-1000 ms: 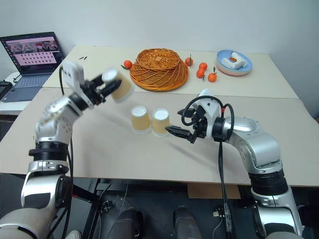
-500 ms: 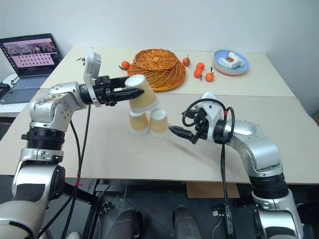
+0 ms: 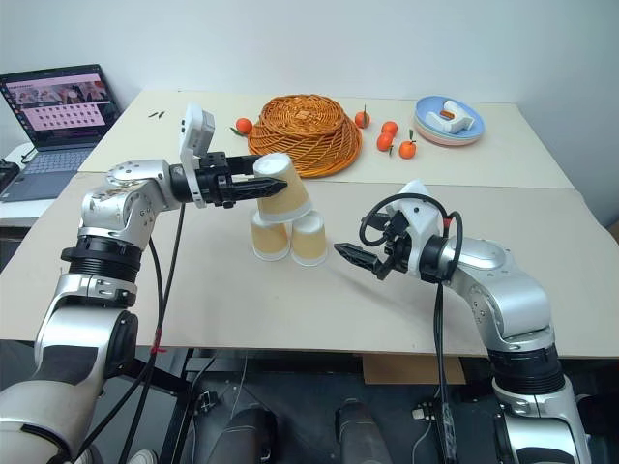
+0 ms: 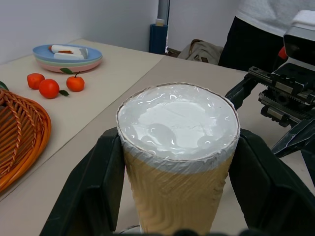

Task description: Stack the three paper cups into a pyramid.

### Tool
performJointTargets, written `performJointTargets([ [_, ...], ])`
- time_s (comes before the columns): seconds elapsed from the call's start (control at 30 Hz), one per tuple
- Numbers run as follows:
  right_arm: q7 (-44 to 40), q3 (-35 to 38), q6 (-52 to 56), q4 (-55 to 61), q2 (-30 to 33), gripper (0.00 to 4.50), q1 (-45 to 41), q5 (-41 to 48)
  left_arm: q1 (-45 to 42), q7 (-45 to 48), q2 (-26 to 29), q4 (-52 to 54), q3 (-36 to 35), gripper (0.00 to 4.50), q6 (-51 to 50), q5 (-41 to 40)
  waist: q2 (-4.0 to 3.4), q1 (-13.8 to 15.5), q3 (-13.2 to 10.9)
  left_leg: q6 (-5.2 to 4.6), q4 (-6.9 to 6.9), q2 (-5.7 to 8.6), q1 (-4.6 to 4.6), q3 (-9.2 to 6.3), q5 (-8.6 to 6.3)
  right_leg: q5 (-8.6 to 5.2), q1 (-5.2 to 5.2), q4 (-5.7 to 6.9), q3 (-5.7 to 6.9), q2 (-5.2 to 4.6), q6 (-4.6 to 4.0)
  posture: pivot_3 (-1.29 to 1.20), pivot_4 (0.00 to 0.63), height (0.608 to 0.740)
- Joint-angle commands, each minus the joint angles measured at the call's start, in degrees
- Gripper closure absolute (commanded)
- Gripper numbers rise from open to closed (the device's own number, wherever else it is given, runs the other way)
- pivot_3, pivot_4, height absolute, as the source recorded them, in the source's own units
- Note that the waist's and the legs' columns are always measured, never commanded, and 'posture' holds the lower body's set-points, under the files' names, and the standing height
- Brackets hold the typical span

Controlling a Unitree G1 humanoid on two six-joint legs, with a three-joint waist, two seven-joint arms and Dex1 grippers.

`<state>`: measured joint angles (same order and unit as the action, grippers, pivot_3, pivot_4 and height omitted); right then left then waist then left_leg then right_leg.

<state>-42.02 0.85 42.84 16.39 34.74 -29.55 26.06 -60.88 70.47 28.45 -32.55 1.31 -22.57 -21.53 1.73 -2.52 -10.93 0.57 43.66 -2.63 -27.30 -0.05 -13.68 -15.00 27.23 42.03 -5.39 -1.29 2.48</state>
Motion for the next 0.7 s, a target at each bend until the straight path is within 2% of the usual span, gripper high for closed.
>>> performJointTargets([
  [0.03, 0.37, 2.21, -1.12, 2.61, 0.43, 0.0, -0.11, 0.99, -1.02, 0.94, -0.01, 1.49, 0.14, 1.94, 1.25, 0.7, 0.0, 0.02, 0.0, 0.0, 0.0, 0.0, 0.0, 0.0, 0.0, 0.0, 0.0, 0.0, 0.0, 0.0, 0.0, 0.0, 0.15, 0.671],
  [0.3, 0.47, 2.55, -1.26, 2.48, 0.44, 0.0, 0.02, 1.09, -0.02, 0.33, -0.18, 1.9, 0.42, 1.94, 1.98, 2.49, 0.0, 0.02, 0.0, 0.0, 0.0, 0.0, 0.0, 0.0, 0.0, 0.0, 0.0, 0.0, 0.0, 0.0, 0.0, 0.0, 0.15, 0.671],
  [0.33, 0.46, 2.56, -1.3, 2.42, 0.47, 0.0, 0.05, 1.06, 0.01, 0.21, -0.26, 2.0, 0.28, 0.96, 2.01, 2.48, 0.0, 0.02, 0.0, 0.0, 0.0, 0.0, 0.0, 0.0, 0.0, 0.0, 0.0, 0.0, 0.0, 0.0, -0.01, 0.0, 0.15, 0.671],
  [0.37, 0.46, 2.58, -1.33, 2.28, 0.45, 0.0, 0.03, 1.05, -0.07, -0.15, -0.42, 2.04, 0.1, 0.82, 2.1, 2.49, 0.0, 0.03, 0.0, 0.0, 0.0, 0.0, 0.0, 0.0, 0.0, 0.01, 0.0, 0.0, 0.0, 0.0, -0.01, 0.0, 0.15, 0.671],
  [0.43, 0.48, 2.52, -1.33, 2.25, 0.41, 0.0, 0.04, 1.05, -0.19, -0.62, -0.63, 2.25, -0.29, 0.12, 1.99, 2.27, 0.0, 0.03, 0.0, 0.0, 0.01, 0.0, 0.0, 0.0, 0.0, 0.01, 0.0, 0.0, 0.0, 0.0, -0.01, 0.0, 0.15, 0.671],
  [0.7, 0.02, 1.98, -1.59, 1.72, 0.23, 0.0, -0.09, 0.99, -1.17, -2.6, -0.72, 4.51, -2.47, 0.12, -0.35, 0.31, 0.0, 0.01, 0.0, 0.0, 0.01, 0.0, 0.0, 0.0, 0.0, 0.01, 0.0, 0.01, 0.0, 0.0, -0.01, 0.0, 0.15, 0.671],
])
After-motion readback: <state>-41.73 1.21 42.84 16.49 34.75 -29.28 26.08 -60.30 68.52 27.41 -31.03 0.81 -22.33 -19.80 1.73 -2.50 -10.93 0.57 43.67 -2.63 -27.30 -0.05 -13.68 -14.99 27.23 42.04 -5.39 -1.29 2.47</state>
